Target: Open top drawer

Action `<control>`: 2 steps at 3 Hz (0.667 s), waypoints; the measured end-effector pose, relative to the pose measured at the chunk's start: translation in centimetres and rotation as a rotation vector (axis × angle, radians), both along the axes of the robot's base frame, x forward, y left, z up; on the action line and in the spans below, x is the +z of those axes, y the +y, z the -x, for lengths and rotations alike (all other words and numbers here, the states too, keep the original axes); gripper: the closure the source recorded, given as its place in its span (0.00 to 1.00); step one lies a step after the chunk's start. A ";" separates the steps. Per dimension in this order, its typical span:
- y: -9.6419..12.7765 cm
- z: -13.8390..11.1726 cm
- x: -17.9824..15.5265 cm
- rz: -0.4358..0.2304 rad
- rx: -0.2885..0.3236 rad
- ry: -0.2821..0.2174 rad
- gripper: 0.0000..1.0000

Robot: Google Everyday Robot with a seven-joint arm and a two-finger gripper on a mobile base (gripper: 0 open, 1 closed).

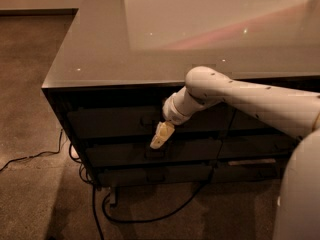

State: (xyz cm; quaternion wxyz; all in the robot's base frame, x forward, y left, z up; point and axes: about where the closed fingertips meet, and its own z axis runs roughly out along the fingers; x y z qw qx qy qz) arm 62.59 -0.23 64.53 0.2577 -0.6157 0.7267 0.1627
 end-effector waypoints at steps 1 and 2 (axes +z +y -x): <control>0.2 -0.8 -1.4 0.017 -0.006 0.006 0.19; 0.2 -0.9 -0.8 0.018 -0.006 0.006 0.42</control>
Offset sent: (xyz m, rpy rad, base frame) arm 0.0054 -0.0143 -0.0239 -0.0969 -0.0003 -0.0158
